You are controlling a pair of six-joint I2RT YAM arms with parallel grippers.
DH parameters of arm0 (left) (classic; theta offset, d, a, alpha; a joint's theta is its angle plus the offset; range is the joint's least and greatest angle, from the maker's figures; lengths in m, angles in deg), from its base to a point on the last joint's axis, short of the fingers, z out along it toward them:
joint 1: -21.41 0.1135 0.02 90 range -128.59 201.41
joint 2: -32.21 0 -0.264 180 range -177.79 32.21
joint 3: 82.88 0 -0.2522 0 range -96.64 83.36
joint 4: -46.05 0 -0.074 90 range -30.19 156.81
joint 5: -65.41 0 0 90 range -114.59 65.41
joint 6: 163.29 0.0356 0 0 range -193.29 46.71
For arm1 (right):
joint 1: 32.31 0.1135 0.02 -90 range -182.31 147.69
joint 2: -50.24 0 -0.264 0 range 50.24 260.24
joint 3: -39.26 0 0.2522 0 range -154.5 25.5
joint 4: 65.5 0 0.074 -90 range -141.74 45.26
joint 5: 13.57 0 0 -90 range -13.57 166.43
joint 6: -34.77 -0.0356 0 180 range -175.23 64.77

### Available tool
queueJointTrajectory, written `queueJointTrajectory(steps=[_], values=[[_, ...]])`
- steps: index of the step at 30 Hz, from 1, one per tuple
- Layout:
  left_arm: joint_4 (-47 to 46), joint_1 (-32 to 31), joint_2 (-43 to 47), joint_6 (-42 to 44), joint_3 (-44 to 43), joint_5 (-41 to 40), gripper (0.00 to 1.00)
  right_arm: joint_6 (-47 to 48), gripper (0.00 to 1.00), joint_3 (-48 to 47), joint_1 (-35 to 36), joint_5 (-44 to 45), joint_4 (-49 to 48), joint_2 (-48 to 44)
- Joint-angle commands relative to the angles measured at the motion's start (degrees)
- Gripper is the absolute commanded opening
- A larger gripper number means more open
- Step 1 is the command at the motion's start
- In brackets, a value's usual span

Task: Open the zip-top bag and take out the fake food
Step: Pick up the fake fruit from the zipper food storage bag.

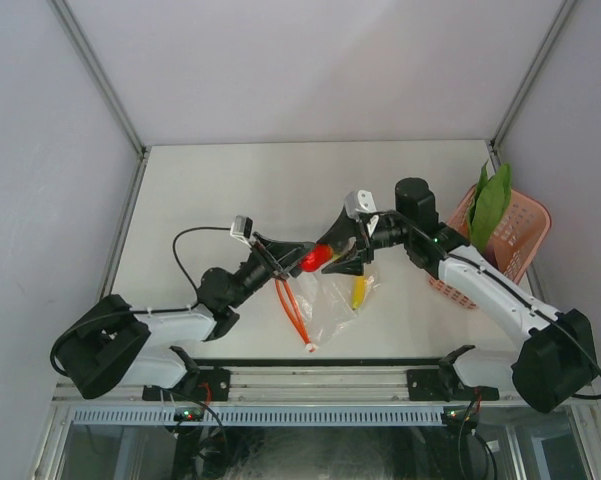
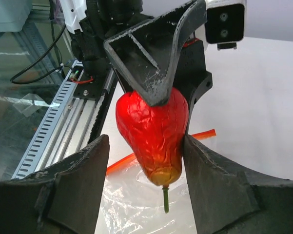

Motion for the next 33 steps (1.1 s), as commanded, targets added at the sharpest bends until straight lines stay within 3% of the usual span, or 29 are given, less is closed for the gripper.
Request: queueJointTrajectory(steps=[1, 18, 22, 25, 29, 30, 31, 32, 33], values=[[-3.0, -0.8, -1.2, -1.0, -3.3, 0.1, 0.24, 0.7, 0.6, 0.0, 1.2, 0.1, -2.8, -1.5], [-3.0, -1.5, -3.5, -1.3, -5.3, 0.9, 0.26, 4.9, 0.63, 0.1, 5.8, 3.2, -0.4, -0.8], [-3.1, -1.5, -3.5, -1.3, -5.4, 1.0, 0.29, 4.9, 0.59, 0.0, 6.1, 3.0, -0.3, -0.4], [-3.0, -1.5, -3.4, -1.2, -5.2, 1.2, 0.33, 5.3, 0.5, -0.4, 6.0, 2.2, 0.6, -0.1], [-3.0, -1.5, -2.8, -1.0, -4.6, 1.2, 0.53, 6.5, 0.36, -1.7, 5.9, 1.2, 3.1, 0.7], [-3.0, -1.5, -2.6, -1.0, -4.5, 1.1, 0.63, 6.5, 0.34, -1.8, 5.8, 1.0, 3.3, 0.7], [-2.9, -1.5, -2.4, -0.9, -4.3, 1.1, 0.85, 6.5, 0.32, -1.9, 5.6, 0.6, 3.4, 0.8], [-3.0, -1.5, -2.3, -0.9, -4.2, 1.0, 0.98, 6.4, 0.31, -2.0, 5.4, 0.4, 3.5, 0.9], [-2.9, -1.5, -2.2, -0.9, -4.0, 0.9, 1.0, 6.5, 0.29, -2.1, 5.3, 0.2, 3.6, 0.8]])
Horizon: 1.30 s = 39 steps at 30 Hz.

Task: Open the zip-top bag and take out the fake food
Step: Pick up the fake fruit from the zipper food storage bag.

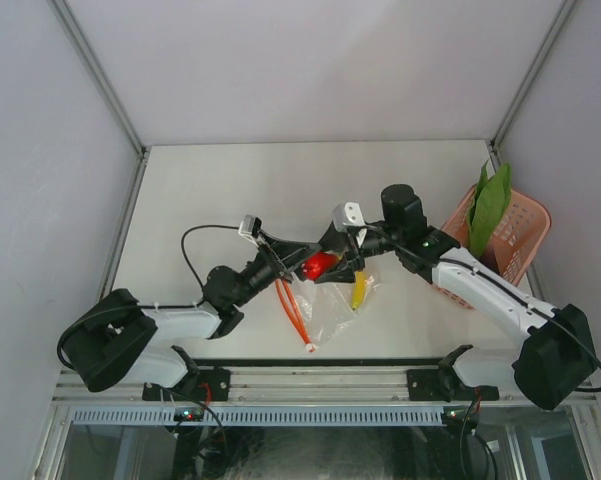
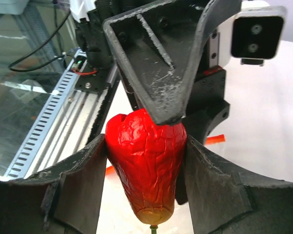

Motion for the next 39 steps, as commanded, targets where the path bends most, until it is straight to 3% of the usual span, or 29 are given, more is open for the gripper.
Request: queueJointTrajectory(steps=[1, 12, 19, 24, 33, 39], values=[[-2.4, -0.1, 1.1, 0.3, -1.9, -0.8, 1.0, 0.8, 0.28, -2.1, 0.4, -3.9, 1.9, 0.5], [-2.4, -0.1, 4.1, 2.9, 3.7, -3.2, 1.0, -0.2, 0.21, -2.5, -3.8, -6.3, 2.4, -0.2], [-0.7, 0.1, 8.3, 7.9, 8.3, -5.3, 1.0, 4.6, 0.17, -5.3, -7.3, -7.2, 9.8, -0.8], [8.2, 0.5, 15.1, 13.9, 9.9, -6.3, 1.0, 5.4, 0.16, -6.9, -10.8, -5.9, 13.6, -1.7], [33.4, 0.9, 32.1, 26.0, 7.9, -9.7, 1.0, 2.3, 0.13, -7.4, -19.6, -4.4, 15.4, -5.0], [39.9, 1.5, 42.5, 30.1, 10.5, -14.4, 1.0, 5.2, 0.13, -7.4, -23.7, -0.9, 19.3, -7.7]])
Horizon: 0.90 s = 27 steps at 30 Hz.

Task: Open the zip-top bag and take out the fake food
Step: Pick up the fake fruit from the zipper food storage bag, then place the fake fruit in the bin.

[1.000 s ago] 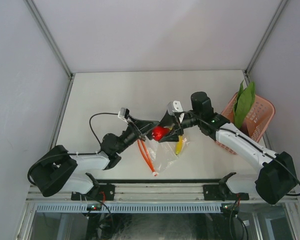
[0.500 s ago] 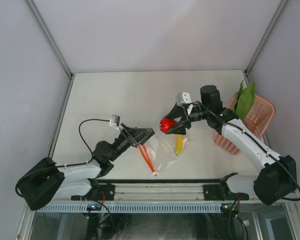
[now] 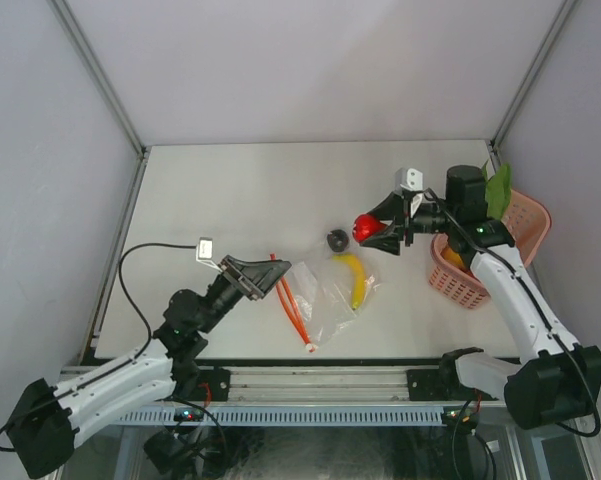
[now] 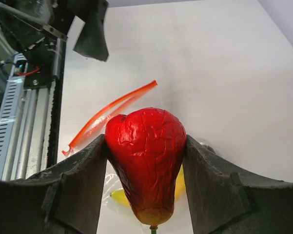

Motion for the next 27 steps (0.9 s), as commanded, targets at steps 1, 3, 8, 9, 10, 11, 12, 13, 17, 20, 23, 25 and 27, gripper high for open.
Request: queueJointTrajectory(steps=[1, 3, 8, 9, 10, 11, 12, 13, 17, 20, 23, 25, 27], values=[[7.0, 0.7, 6.8, 6.5, 1.5, -4.7, 1.0, 2.2, 0.13, -2.8, -2.3, 2.8, 3.3, -3.2], [9.7, 0.9, 9.6, 7.7, 2.0, -5.6, 1.0, 3.9, 0.13, -2.7, -3.6, 4.1, 4.8, -4.3], [12.0, 2.1, 13.0, 9.1, 3.1, -4.0, 1.0, 6.4, 0.13, -2.7, -8.1, 7.5, 6.9, -6.5], [12.1, 2.5, 13.0, 9.0, 3.3, -3.4, 1.0, 6.7, 0.13, -2.7, -8.9, 8.1, 7.2, -6.8], [12.2, 2.9, 13.0, 8.8, 3.5, -2.7, 1.0, 7.0, 0.13, -2.7, -9.9, 8.5, 7.4, -7.1], [12.4, 3.4, 12.8, 8.6, 3.8, -2.0, 1.0, 7.2, 0.13, -2.8, -11.0, 8.9, 7.6, -7.3], [12.5, 3.8, 12.6, 8.4, 4.0, -1.5, 1.0, 7.4, 0.13, -2.8, -12.0, 9.1, 7.8, -7.6], [12.6, 4.1, 12.5, 8.2, 4.3, -1.0, 1.0, 7.4, 0.13, -2.7, -13.3, 9.2, 7.8, -7.9], [13.8, 4.7, 12.6, 7.8, 5.4, -0.4, 1.0, 8.8, 0.13, -2.5, -17.7, 10.8, 9.4, -9.2], [17.8, 4.9, 13.8, 7.8, 5.6, -1.6, 1.0, 9.3, 0.13, -1.5, -20.7, 12.8, 9.6, -10.0], [23.6, 5.0, 15.1, 8.4, 4.8, -3.5, 1.0, 9.6, 0.14, -0.2, -23.4, 16.5, 10.2, -11.1], [26.6, 5.0, 16.1, 9.1, 4.5, -4.5, 1.0, 9.0, 0.16, 1.3, -24.7, 19.5, 10.0, -11.8], [28.4, 5.0, 17.0, 9.8, 4.5, -5.2, 1.0, 8.2, 0.16, 2.5, -25.9, 22.1, 9.9, -12.4]])
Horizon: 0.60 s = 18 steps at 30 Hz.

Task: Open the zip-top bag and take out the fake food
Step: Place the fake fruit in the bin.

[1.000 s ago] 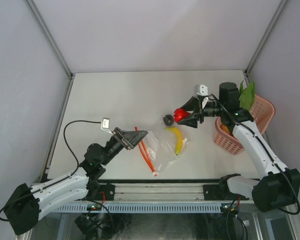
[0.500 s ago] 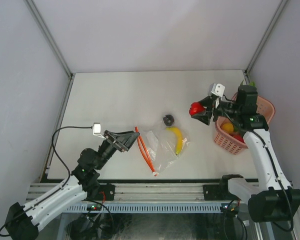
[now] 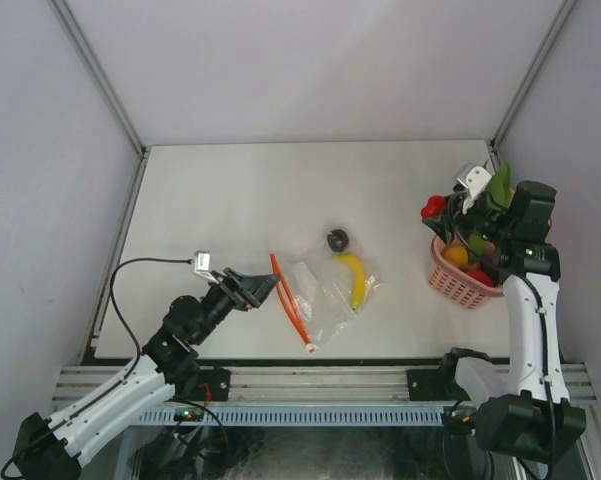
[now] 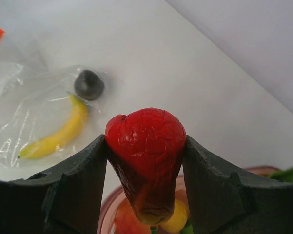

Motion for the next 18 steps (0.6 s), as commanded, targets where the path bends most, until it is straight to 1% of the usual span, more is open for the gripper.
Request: queueJointTrajectory(steps=[1, 7, 12, 18], values=[[5.6, 0.5, 2.0, 3.0, -0.3, -2.4, 1.0, -0.8, 0.16, 2.2, -2.7, 7.0, -0.3, -1.7], [7.0, 0.7, 3.1, 4.3, 0.7, -2.8, 1.0, -4.9, 0.17, 3.3, -9.2, 8.7, -1.8, -1.3], [7.7, 0.8, 3.2, 4.9, 1.2, -3.1, 1.0, -6.3, 0.17, 3.7, -12.5, 9.7, -2.5, 0.3], [8.3, 1.0, 3.8, 4.9, 1.8, -3.5, 1.0, -6.7, 0.21, 3.7, -16.2, 9.9, -2.2, 2.4]])
